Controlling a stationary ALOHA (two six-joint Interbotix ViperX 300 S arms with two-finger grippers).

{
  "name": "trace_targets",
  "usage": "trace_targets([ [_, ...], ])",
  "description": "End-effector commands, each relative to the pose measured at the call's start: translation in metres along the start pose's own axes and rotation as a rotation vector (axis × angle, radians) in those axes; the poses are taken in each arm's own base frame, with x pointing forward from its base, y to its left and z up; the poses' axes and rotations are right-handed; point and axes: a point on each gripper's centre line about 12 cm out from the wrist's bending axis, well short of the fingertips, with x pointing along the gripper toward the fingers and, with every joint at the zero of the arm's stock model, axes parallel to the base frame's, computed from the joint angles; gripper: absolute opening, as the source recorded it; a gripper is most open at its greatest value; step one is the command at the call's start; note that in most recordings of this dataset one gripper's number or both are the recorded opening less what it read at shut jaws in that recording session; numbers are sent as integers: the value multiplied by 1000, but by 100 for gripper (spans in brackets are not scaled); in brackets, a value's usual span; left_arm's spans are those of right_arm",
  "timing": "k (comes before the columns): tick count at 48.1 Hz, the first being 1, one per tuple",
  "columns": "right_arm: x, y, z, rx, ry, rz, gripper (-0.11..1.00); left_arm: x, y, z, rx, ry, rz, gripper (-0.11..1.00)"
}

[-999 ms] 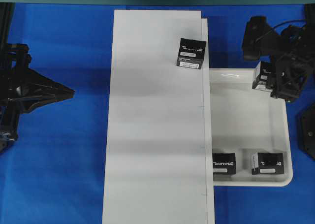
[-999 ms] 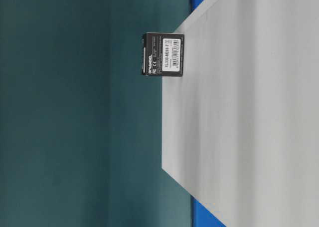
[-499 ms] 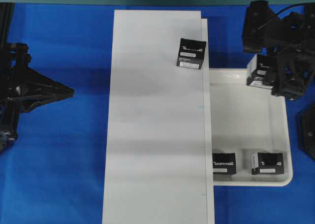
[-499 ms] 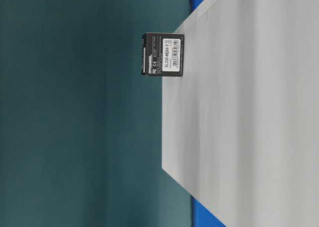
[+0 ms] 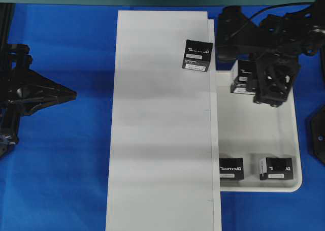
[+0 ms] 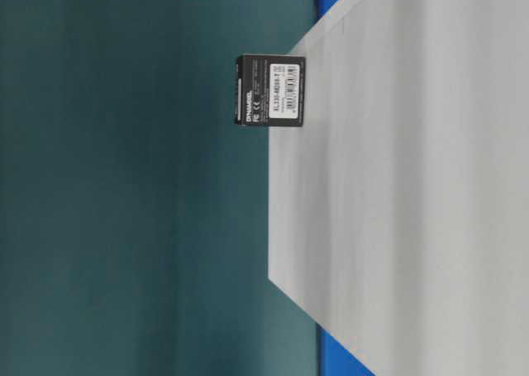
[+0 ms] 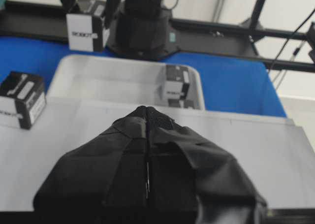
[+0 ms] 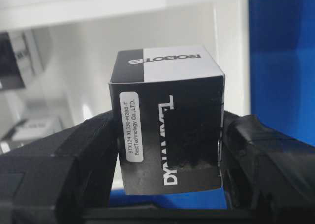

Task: Place the box from the white plastic tray onto the white base.
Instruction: 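Carry the box left over the white base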

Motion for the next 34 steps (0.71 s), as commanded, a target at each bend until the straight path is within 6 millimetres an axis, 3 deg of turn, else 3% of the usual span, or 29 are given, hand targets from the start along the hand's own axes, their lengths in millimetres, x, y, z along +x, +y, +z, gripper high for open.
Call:
trace_targets([
  [1, -3, 4, 14, -16, -20, 6, 60, 2, -1, 11, 0, -26, -1, -7],
  [22, 25, 19, 58, -71, -8, 21, 60, 3, -1, 11, 0, -23, -2, -7],
  [34, 60, 24, 71, -89, 0, 23, 60, 3, -1, 11, 0, -23, -2, -7],
])
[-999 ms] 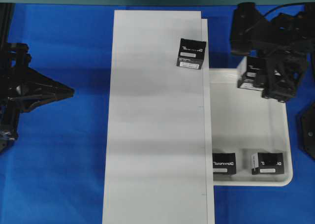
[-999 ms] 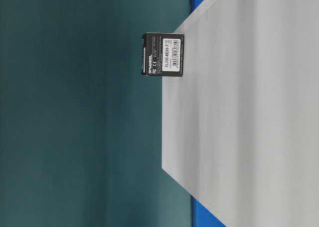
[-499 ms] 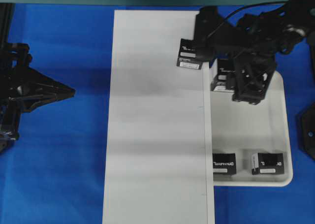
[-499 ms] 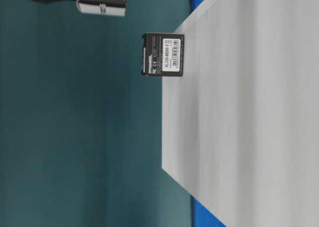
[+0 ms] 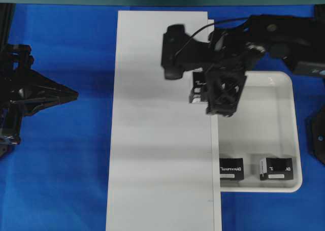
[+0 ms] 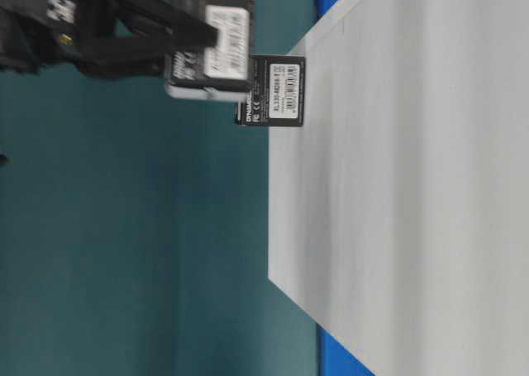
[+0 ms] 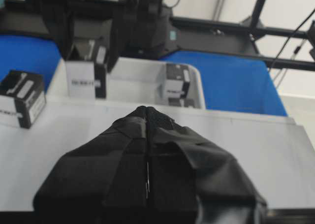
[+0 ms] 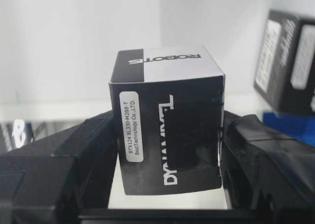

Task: Place the box from the white plastic tray onto the white base.
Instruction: 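Carry the box left over the white base, then lower the box onto the base below the other box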

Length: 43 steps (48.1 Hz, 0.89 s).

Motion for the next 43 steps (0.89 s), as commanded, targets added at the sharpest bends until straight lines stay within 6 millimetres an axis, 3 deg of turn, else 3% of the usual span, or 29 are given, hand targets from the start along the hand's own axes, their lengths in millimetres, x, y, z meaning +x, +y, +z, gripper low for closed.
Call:
trace_targets([
  [1, 13, 4, 6, -13, 3, 7, 60, 1, -1, 12, 0, -29, -3, -7],
  [28, 46, 1, 6, -14, 41, 9, 60, 1, -3, 12, 0, -28, -10, -7],
  [43, 51, -4, 3, -5, 40, 0, 60, 1, -3, 12, 0, -28, -10, -7],
])
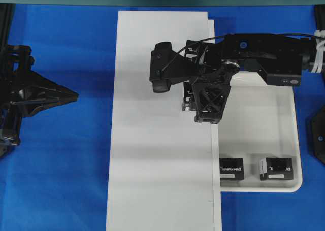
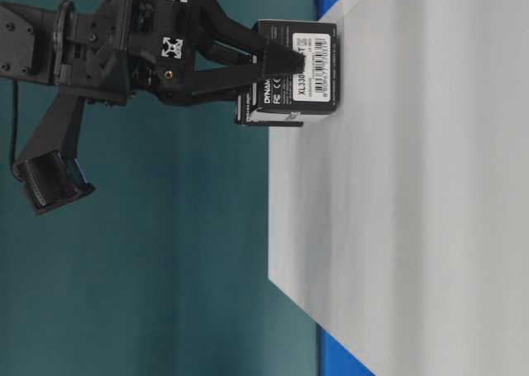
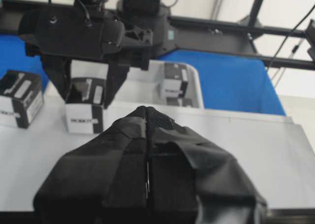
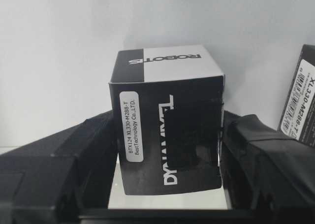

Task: Place the box from the white plastic tray onto the white base.
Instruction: 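Lower the box onto the base below the other box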

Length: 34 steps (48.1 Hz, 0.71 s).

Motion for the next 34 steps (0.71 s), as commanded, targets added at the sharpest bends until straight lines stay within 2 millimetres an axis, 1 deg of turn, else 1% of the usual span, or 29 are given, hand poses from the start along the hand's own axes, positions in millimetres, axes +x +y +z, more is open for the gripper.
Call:
trace_targets([
  [1, 3, -2, 1, 2, 3, -3, 60, 1, -1, 11, 2, -29, -4, -7],
  [20, 5, -5, -2, 3, 15, -6, 60, 1, -2, 12, 2, -29, -6, -7],
  [34, 7, -1, -3, -2, 22, 0, 60, 1, -2, 12, 2, -29, -6, -7],
])
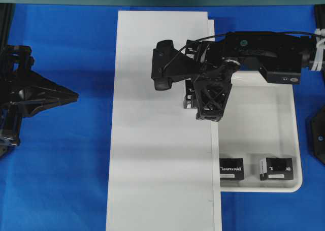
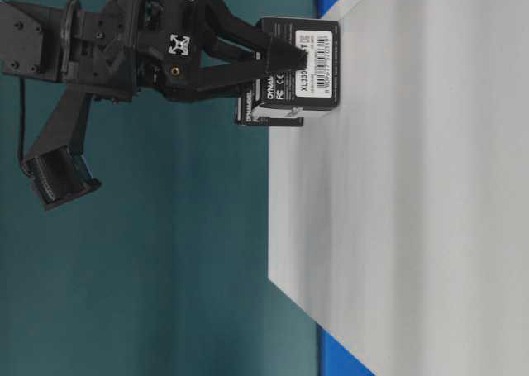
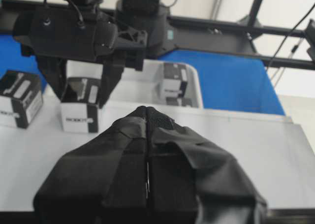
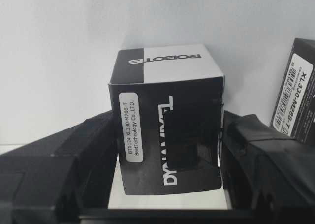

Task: Place the box from the white plastic tray onto the white base.
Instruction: 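Lower the box onto the base below the other box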

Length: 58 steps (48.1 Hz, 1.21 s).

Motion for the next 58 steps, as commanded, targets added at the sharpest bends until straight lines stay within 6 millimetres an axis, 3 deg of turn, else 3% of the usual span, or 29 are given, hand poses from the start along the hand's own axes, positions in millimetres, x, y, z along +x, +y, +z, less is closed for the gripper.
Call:
trace_targets([
  [1, 4, 4, 1, -6, 7, 5, 60, 1, -2, 12, 0, -30, -5, -7],
  [53, 3, 5, 0, 6, 19, 9, 60, 1, -2, 12, 0, -30, -5, -7],
  [55, 4, 5, -1, 6, 21, 9, 64, 1, -1, 12, 0, -29, -4, -7],
  [58, 4, 4, 0, 5, 18, 7, 80, 1, -1, 12, 0, -29, -4, -7],
])
